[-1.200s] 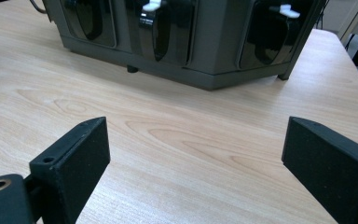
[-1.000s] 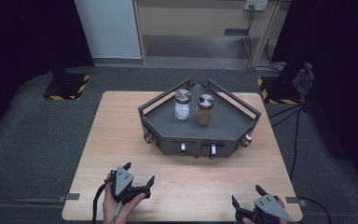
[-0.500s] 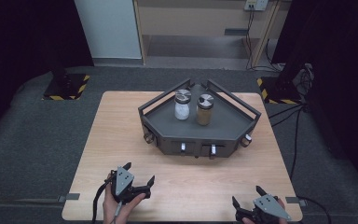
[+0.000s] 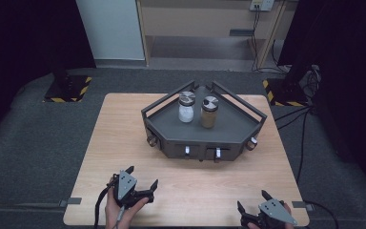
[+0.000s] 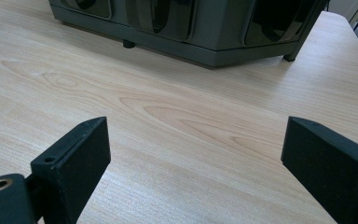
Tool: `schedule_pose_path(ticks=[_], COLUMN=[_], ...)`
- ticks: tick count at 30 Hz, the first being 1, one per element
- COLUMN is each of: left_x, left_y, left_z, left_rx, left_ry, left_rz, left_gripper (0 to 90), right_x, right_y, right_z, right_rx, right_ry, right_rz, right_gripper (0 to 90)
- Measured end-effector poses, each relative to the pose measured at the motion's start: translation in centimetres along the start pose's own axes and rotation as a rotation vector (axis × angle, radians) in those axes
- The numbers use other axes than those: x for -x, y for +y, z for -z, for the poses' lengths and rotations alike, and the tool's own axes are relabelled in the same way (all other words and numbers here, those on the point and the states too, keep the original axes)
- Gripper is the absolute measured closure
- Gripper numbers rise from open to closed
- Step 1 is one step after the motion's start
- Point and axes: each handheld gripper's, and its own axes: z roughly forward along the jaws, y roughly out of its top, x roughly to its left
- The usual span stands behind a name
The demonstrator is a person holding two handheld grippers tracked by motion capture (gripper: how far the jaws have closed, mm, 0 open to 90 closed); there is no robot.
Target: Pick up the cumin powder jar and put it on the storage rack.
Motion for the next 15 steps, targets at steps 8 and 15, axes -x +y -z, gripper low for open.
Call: schedule_pose_path(ticks=[8,15], left_x=[0.01,0.02], left_y=[0.00,0.01], left_z=[0.00,0.06], left_rx=[0.001,0.003], left_ry=[0.000,0.000], left_rz=[0.000,0.000], left_gripper=[0.6,0.6], right_x=[-0.04,-0.11], right_y=[0.03,0.11], right_z=[0.00,0.12], right_rx=[-0.001,0.002], right_ry=[0.002,0.001], right_rz=[0.004,0.009], right_gripper=[8.1,8.6])
